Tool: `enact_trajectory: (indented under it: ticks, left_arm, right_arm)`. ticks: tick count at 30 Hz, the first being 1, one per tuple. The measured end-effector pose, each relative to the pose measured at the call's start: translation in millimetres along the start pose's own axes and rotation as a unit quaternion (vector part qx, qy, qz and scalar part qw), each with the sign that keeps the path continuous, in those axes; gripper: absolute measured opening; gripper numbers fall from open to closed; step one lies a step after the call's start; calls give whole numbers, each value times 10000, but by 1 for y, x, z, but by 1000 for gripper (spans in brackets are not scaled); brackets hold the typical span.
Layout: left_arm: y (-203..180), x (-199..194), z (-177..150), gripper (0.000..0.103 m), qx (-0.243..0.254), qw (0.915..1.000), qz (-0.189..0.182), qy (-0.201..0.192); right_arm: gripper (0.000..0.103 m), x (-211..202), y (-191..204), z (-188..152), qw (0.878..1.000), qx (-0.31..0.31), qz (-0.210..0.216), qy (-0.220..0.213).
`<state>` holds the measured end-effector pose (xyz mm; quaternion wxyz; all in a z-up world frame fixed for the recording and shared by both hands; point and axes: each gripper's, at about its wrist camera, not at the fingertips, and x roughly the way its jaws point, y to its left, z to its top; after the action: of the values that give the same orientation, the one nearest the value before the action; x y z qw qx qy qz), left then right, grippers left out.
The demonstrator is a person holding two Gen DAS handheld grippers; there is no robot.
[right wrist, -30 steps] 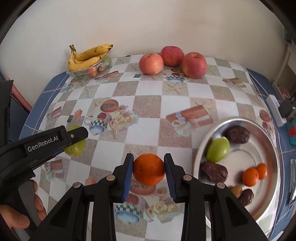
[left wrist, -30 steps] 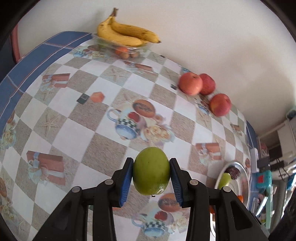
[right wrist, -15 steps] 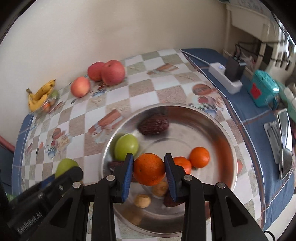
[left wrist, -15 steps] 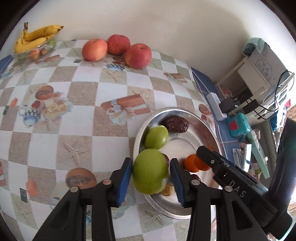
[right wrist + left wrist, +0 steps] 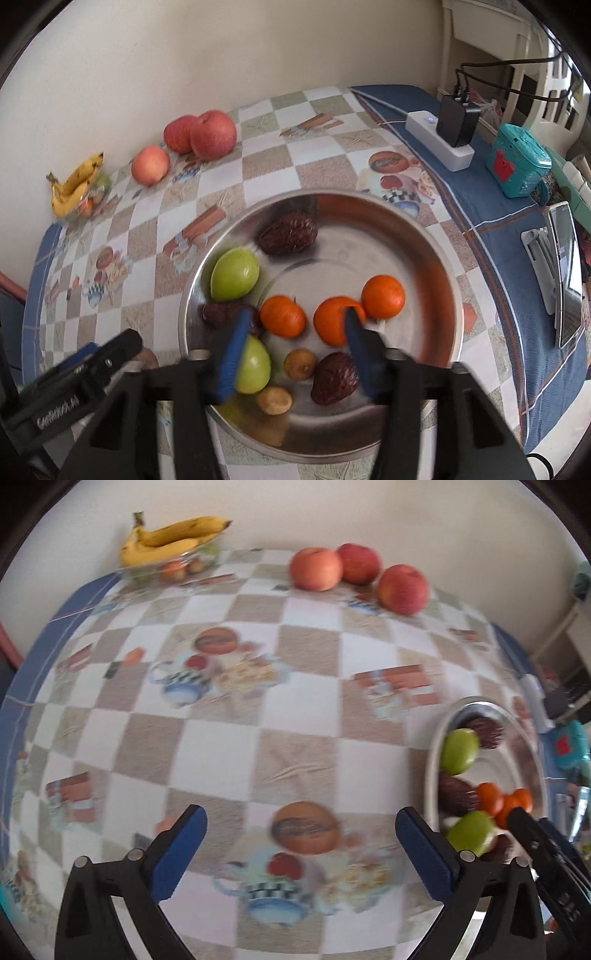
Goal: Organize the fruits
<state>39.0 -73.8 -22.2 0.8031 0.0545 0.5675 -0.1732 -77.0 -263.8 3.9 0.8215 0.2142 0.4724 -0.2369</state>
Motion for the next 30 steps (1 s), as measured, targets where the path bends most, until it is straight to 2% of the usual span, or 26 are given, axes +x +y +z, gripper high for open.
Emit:
enact_trajectory:
  ticks: [4,6,12,17,25,30]
  left_arm:
    - [20,-5,-10,103,-144,9998,103,26]
    - [24,-12,-13,103,-116,9998,132,-21]
    - [25,-28,-26,103,166,9998,86,-38]
    - [21,-42,-35,103,422,9983,351,-194]
    - [27,-53,-37,103,298,9964,708,-372]
    - [26,-56,-37,103,332,9958,762,-376]
  right_arm:
    - [79,-1,18,-13,9992,-384,-50,-17]
    - [95,-3,25,-18,9989,-458,27,-64]
    - [96,-14,39,-31,9978,-646,-31,-165]
    - [96,-22,41,-39,9978,-634,41,-191]
    - [96,-29,42,-44,9976,-639,66,-239]
    - [96,-28,41,-43,9975,-665,69,-221]
